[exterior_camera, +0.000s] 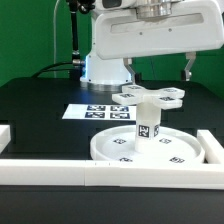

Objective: Assemble round table

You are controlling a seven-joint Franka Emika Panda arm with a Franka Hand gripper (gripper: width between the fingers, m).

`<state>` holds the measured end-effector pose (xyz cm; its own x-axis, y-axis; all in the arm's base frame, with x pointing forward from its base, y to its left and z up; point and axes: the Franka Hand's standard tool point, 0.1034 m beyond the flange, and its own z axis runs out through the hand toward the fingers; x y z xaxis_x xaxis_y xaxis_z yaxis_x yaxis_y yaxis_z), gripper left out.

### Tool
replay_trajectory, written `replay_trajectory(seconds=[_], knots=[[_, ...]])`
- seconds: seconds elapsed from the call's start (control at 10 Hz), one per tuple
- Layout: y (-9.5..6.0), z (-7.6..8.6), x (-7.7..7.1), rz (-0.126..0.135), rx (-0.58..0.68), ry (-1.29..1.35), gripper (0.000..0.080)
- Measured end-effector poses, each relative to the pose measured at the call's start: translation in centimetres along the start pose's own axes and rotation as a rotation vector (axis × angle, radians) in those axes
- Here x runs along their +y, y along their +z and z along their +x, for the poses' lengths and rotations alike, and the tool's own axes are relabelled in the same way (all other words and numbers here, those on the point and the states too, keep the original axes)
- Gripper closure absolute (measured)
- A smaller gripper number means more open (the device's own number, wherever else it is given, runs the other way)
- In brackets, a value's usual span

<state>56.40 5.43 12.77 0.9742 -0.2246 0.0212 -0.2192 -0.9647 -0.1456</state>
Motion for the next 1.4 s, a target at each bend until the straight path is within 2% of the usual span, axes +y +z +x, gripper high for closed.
replay_trajectory(seconds=[0.3,0.5,0.8,1.2,1.4], knots=[[0.1,0.0,0.3,-0.004,-0.001,-0.18,0.0151],[0.0,0.3,0.6,-0.011,0.008,-0.442,0.0151],[0.3,0.1,1.2,-0.041,-0.017,-0.856,0.0151],[0.3,0.2,1.7,-0.055,-0.03,-1.102,0.0151],[0.7,0.3,1.5,-0.086,-0.043,-1.291,0.0151]])
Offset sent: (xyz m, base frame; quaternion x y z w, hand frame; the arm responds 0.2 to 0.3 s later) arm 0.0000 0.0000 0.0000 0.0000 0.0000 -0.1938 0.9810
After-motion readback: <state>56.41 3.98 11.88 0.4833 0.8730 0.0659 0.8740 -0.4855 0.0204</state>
